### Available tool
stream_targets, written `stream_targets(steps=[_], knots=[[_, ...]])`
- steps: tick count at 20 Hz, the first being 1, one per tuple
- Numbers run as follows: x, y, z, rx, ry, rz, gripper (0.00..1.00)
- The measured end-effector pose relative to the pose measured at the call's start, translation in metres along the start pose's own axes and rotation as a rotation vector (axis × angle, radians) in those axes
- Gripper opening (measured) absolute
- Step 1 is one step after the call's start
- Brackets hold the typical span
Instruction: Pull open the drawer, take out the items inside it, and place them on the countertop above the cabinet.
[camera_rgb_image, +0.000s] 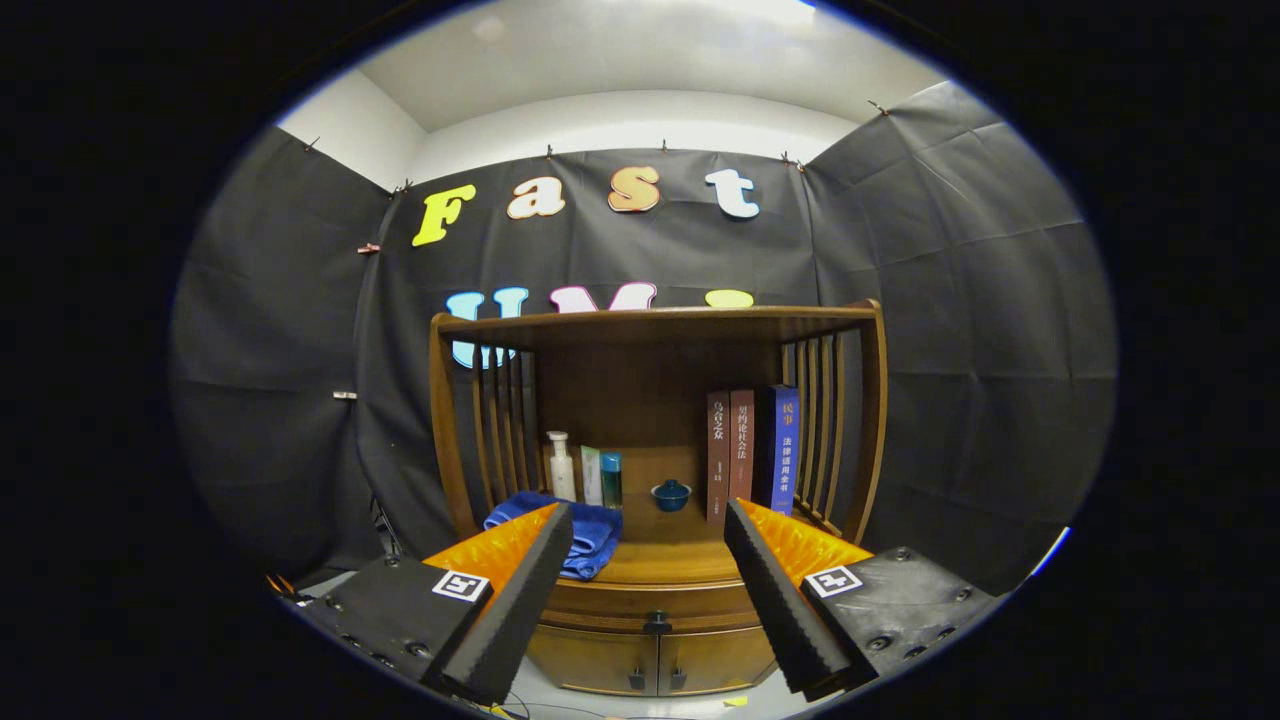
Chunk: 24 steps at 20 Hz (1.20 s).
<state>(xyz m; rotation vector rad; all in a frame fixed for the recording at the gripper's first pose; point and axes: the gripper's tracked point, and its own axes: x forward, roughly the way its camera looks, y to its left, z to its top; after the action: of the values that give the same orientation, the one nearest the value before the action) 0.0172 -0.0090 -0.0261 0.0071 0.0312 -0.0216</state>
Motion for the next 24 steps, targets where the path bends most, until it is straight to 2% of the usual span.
stream_targets(steps=[10,19,24], knots=[[0.052,-0.013,-0.105,0.036,0.079,-0.019,0.99],[0.111,-0.023,-0.234,0.044,0.255,-0.043,0.99],[0.135,-0.028,-0.284,0.056,0.344,-0.056,0.99]])
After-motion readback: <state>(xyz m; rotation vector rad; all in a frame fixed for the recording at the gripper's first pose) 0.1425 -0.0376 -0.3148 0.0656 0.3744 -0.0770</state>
